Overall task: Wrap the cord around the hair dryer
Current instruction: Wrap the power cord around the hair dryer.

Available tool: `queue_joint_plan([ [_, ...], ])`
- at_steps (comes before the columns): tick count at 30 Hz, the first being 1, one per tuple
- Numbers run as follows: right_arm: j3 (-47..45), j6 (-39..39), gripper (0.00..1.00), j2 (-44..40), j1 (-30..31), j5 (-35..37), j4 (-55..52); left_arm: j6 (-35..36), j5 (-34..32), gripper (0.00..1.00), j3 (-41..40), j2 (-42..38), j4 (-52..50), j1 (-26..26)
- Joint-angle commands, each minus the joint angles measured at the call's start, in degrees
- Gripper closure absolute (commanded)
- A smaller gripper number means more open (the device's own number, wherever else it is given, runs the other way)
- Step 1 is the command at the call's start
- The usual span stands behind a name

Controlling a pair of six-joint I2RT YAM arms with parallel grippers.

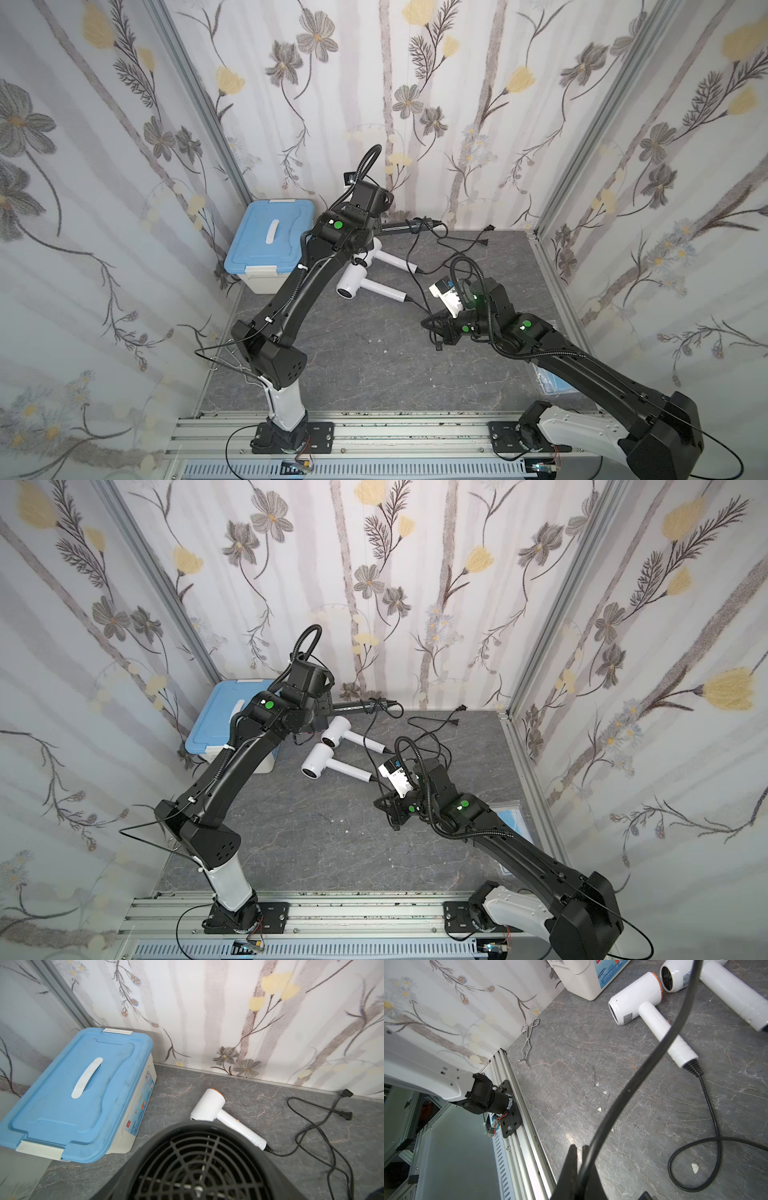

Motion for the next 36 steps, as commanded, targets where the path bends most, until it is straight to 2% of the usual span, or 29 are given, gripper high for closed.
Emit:
queue_joint_plan([
  [1,4.4,-2.3,1.0,-0.5,1.0,1.2,-7.5,-1.2,-3.9,1.0,-0.1,2.2,4.6,0.3],
  [5,12.2,-5.3,1.0,0.2,2.1,2.8,-14.5,-1.1,-3.8,1.0,-2.0,4.6,4.7,0.9],
  [10,22.6,-9.4,1.0,3.0,2.4,5.6,-21.7,-2.9,1.8,1.0,-7.4,4.0,6.4,2.3],
  [15,30.6,-10.5,1.0,5.5,2.6,2.4,-23.9,-2.5,4.2,1.0,-12.7,2.4,7.8,3.9],
  [18,37.0,-12.3,1.0,8.2,2.9,2.9,-25.8,-0.6,7.4,1.0,-15.0,3.3,8.0,4.5],
  [24,52.5,-18.5,1.0,16.3,2.9,12.7,-35.5,5.1,17.9,1.0,-21.9,2.9,11.1,4.6],
  [29,61.9,-22.0,1.0,23.4,2.9,17.5,-40.6,8.9,27.9,1.0,-27.2,0.5,13.1,4.7],
  [36,67.6,-29.0,1.0,28.4,2.5,24.0,-39.3,14.6,51.1,1.0,-34.6,-3.3,15.6,4.6],
])
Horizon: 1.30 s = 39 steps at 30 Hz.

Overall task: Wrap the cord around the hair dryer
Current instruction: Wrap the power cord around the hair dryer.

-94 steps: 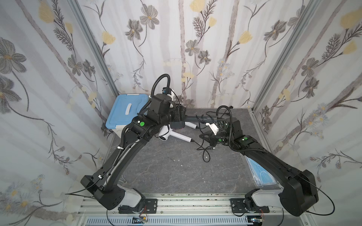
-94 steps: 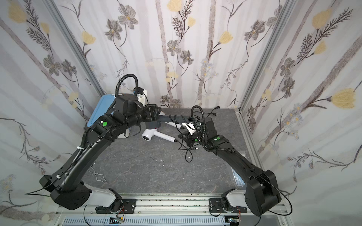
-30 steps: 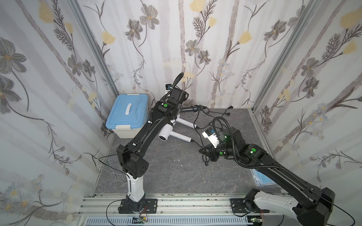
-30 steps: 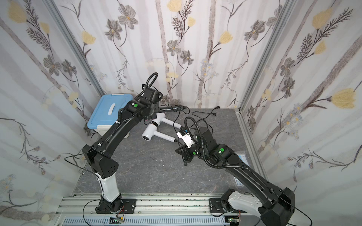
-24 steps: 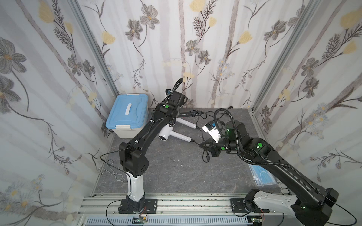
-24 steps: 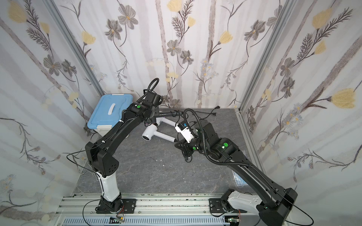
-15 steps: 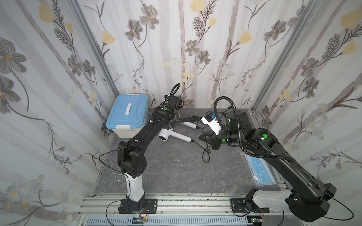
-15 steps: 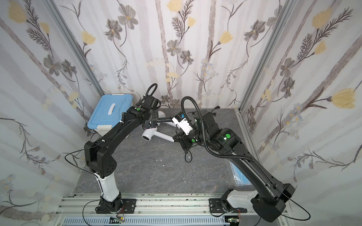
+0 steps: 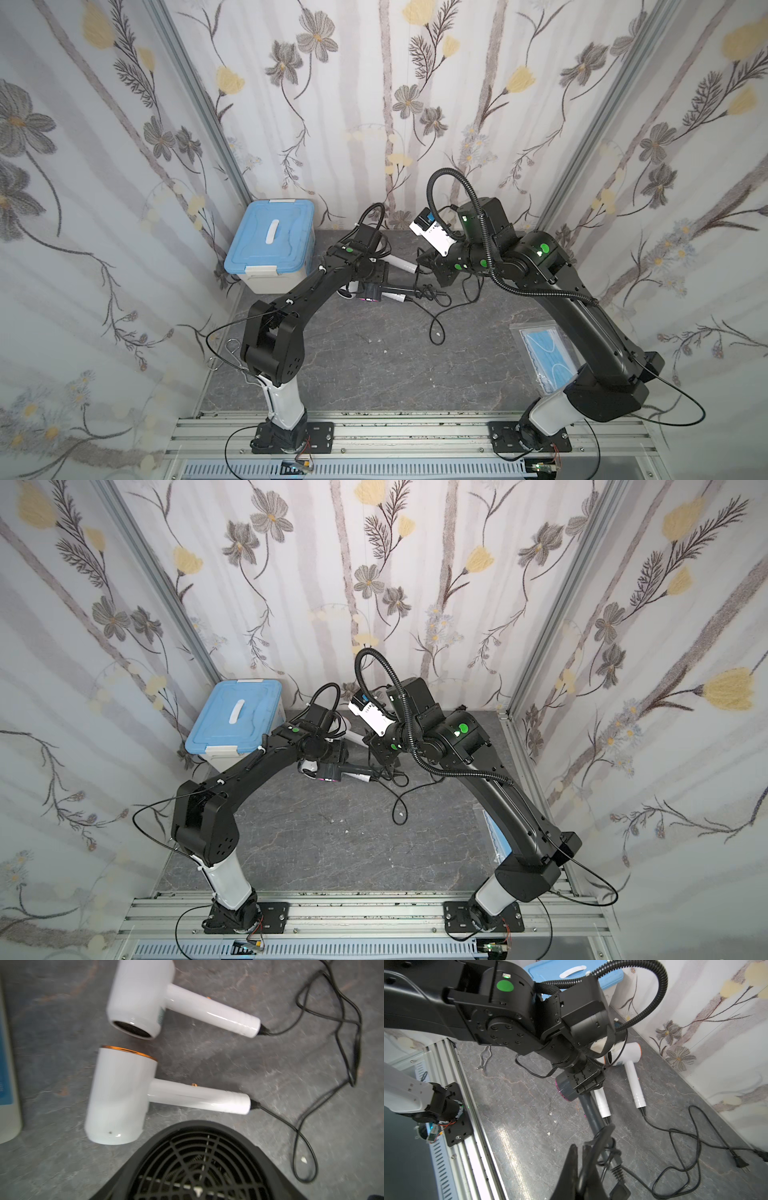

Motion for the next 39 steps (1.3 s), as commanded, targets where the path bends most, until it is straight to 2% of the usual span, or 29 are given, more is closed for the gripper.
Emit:
queue_joint_plan([
  [1,1.6,-5.9,1.0,1.5,-0.7,4.3,2.7,4.3,15.6,1.0,-2.3,-2.2,3.5,0.0],
  [5,2.1,-7.5,1.0,3.0,-3.7,2.5,5.7,5.0,24.9,1.0,-7.9,-5.8,7.1,-0.2],
  [9,2.0,-7.4,1.0,4.6,-7.5,-1.3,7.7,2.4,31.3,1.0,-13.3,-10.6,13.6,-0.2],
  [14,0.3,-7.0,1.0,6.7,-9.9,-7.0,9.5,-7.3,37.1,1.0,-20.2,-16.2,28.4,-0.1],
  [20,-8.7,-5.0,1.0,6.1,-12.3,-13.7,14.6,-19.0,37.7,1.0,-24.8,-20.4,44.3,0.2],
  [23,-14.7,-3.5,1.0,4.2,-13.5,-15.9,17.9,-20.7,35.5,1.0,-24.4,-21.8,45.3,0.5],
  [27,-23.2,-1.3,1.0,0.9,-14.3,-17.4,22.0,-22.7,29.4,1.0,-23.5,-23.1,43.8,1.2],
  [39,-46.9,12.7,1.0,-9.0,-15.2,-21.2,37.9,-33.7,2.0,1.0,-24.2,-27.4,36.2,3.0],
])
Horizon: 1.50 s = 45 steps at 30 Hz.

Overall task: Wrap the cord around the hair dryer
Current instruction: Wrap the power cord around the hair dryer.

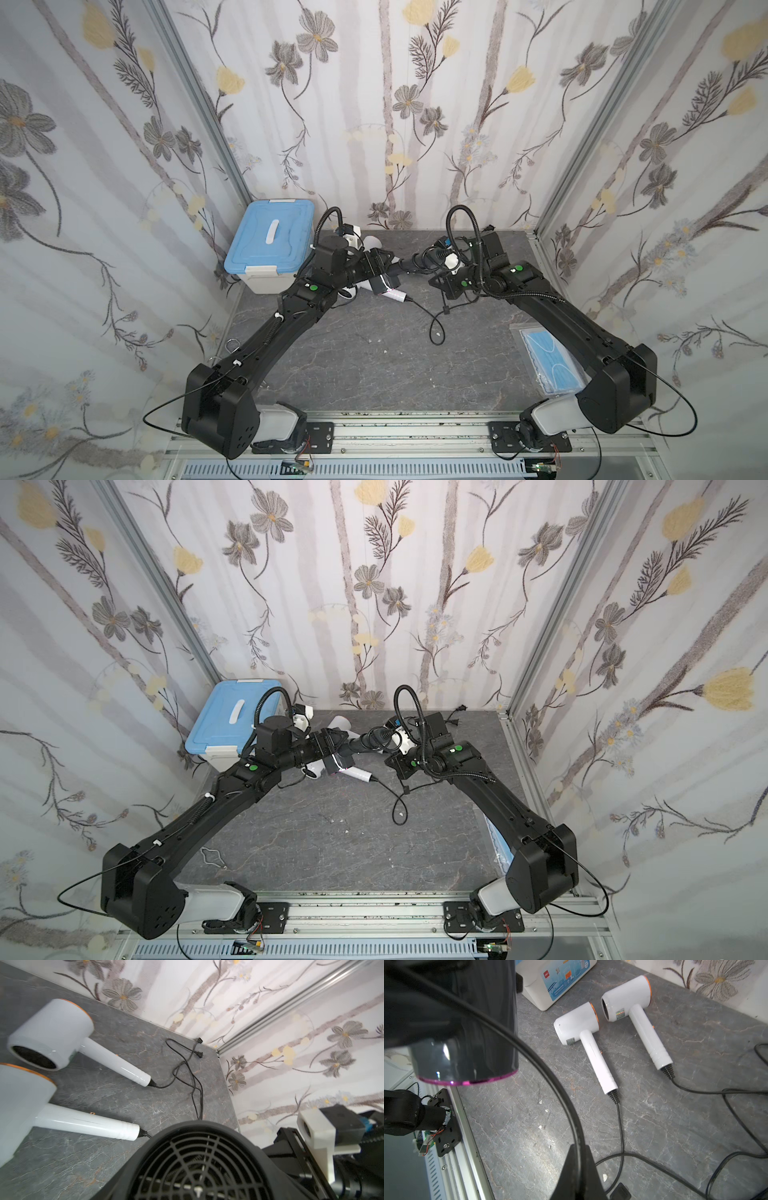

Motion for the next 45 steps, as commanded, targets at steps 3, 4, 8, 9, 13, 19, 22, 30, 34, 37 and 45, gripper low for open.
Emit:
queue_joint_plan([
  [3,-7.7,9.6,1.0,-4.0,0.1,-4.1,12.5,-7.3,-17.6,1.0,-0.9,-2.5,-2.1,0.1],
  [4,-9.4,11.0,1.0,-4.7,0.2,-4.8,14.2,-8.2,-20.2,1.0,-1.3,-2.9,-3.1,0.1],
  [8,-13.5,14.3,1.0,-6.6,1.8,-5.1,17.2,-11.0,-29.8,1.0,-2.7,-3.9,-7.1,-0.1],
  [9,-14.1,14.7,1.0,-6.8,2.3,-5.0,17.4,-11.5,-32.0,1.0,-2.8,-4.0,-8.1,-0.2],
  [13,-15.1,16.3,1.0,-7.1,5.5,-5.1,18.0,-13.5,-40.4,1.0,-4.4,-4.0,-10.9,-0.9],
  [19,-12.1,17.1,1.0,-6.0,11.5,-1.4,14.2,-12.0,-52.1,1.0,-4.1,-3.5,-17.1,-2.5],
  [22,-8.6,15.9,1.0,-5.1,13.6,1.4,10.0,-8.3,-56.8,1.0,-2.6,-2.5,-20.2,-3.6],
  [30,5.0,8.4,1.0,-1.2,16.7,12.5,-6.5,5.8,-60.3,1.0,3.3,2.3,-28.2,-6.3],
  [34,12.6,4.1,1.0,3.0,16.5,17.4,-13.5,11.8,-57.6,1.0,6.0,5.6,-32.9,-7.3],
  [37,18.8,1.8,1.0,5.9,16.0,19.4,-18.2,15.1,-55.0,1.0,6.9,7.4,-34.4,-8.2],
  [45,32.2,-5.0,1.0,11.9,14.3,26.1,-26.5,27.4,-36.0,1.0,7.5,11.8,-32.1,-10.1],
])
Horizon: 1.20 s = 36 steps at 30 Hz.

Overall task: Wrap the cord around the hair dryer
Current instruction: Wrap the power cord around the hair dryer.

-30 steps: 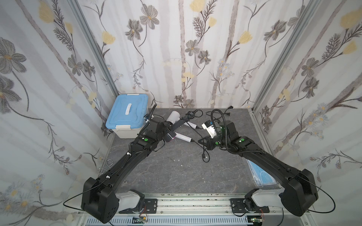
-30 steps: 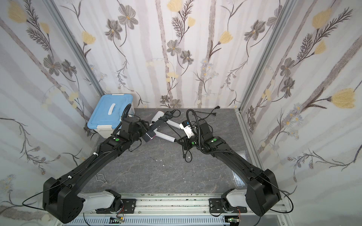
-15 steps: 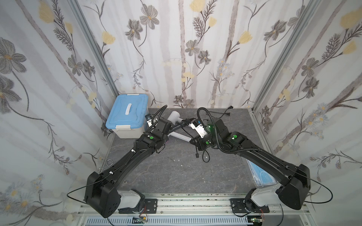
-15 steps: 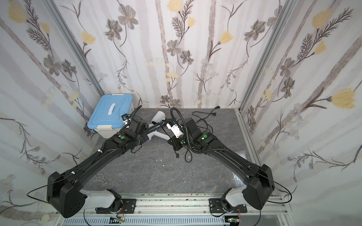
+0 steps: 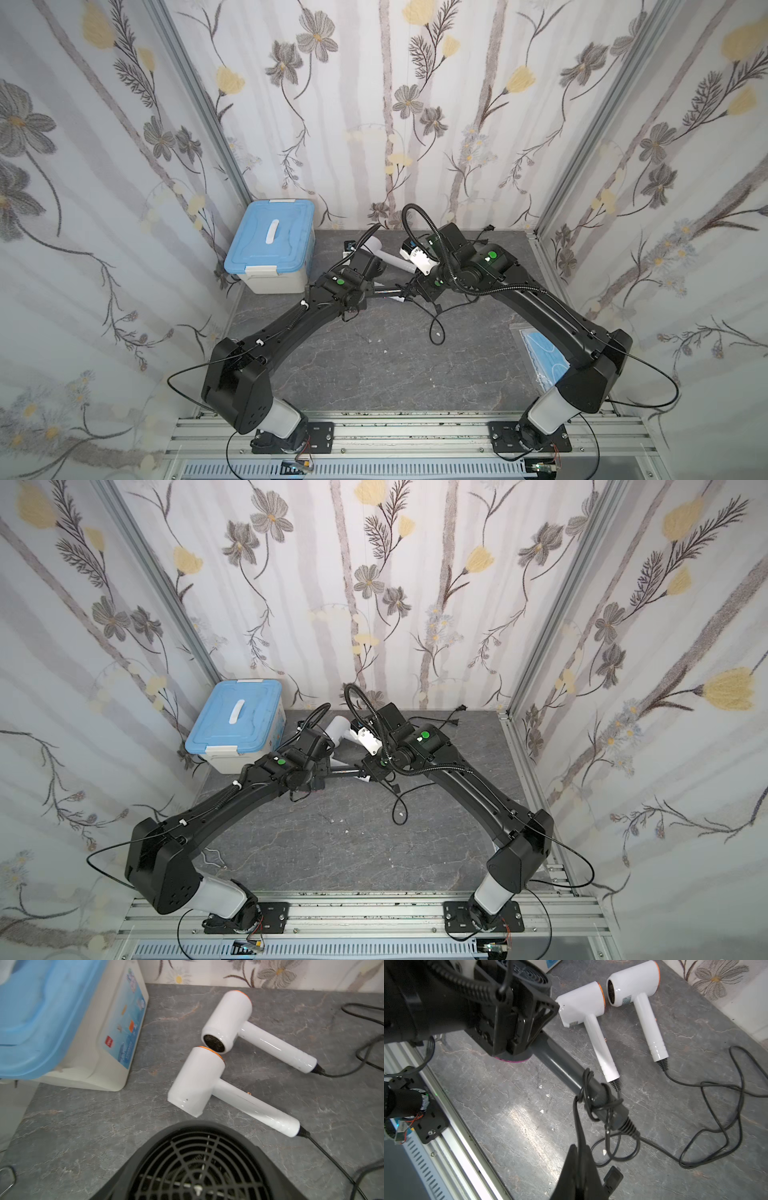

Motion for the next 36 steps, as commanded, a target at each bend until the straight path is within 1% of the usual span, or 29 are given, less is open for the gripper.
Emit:
queue_joint_plan([
  [1,4.3,-4.5,1.0,1.1,-1.1,4.3,-0.1,12.6,7.5,1.0,0.1,2.0,-2.8,-1.6],
  [3,6.4,-5.4,1.0,1.8,-2.4,3.2,-0.3,16.3,12.0,1.0,-0.6,2.3,-1.1,-3.8],
  [6,7.3,-7.5,1.0,2.0,-4.6,-0.3,0.5,17.9,20.8,1.0,-2.5,1.8,2.1,-4.6],
  [9,7.0,-10.4,1.0,2.1,-7.3,-7.0,1.6,18.5,27.9,1.0,-5.0,0.7,6.2,-4.6],
  [12,5.6,-14.2,1.0,1.8,-9.5,-13.1,2.9,18.0,33.1,1.0,-6.5,-0.4,9.8,-4.6],
  [15,4.1,-18.4,1.0,1.5,-10.9,-17.1,3.1,17.4,36.8,1.0,-7.6,-1.4,12.4,-4.5],
  [16,3.5,-21.0,0.99,1.3,-11.4,-18.2,3.1,17.2,37.7,1.0,-8.0,-1.8,13.2,-4.5],
  [21,0.6,-27.0,0.98,0.1,-12.4,-15.9,5.8,16.4,40.2,1.0,-8.7,-3.2,15.4,-4.2],
  [24,-2.2,-30.4,0.97,-1.7,-12.8,-15.8,8.9,16.1,41.4,1.0,-9.0,-4.3,16.0,-4.0],
  [26,-2.7,-30.9,0.96,-2.2,-13.3,-16.9,9.9,15.4,41.9,1.0,-9.0,-5.2,16.2,-3.8],
  [28,-3.2,-30.5,0.96,-2.4,-14.0,-19.7,10.6,14.3,42.2,1.0,-8.9,-6.3,16.4,-3.5],
  [31,-6.2,-28.5,0.94,-3.7,-15.0,-25.2,13.4,11.5,41.3,1.0,-8.3,-9.0,16.6,-2.6],
  [34,-10.5,-25.6,0.84,-5.7,-15.9,-31.3,17.7,8.6,38.7,1.0,-6.2,-12.1,15.5,-1.9],
  [36,-13.2,-23.9,0.77,-6.8,-16.3,-36.0,20.5,7.6,36.9,1.0,-3.2,-13.8,13.4,-1.8],
])
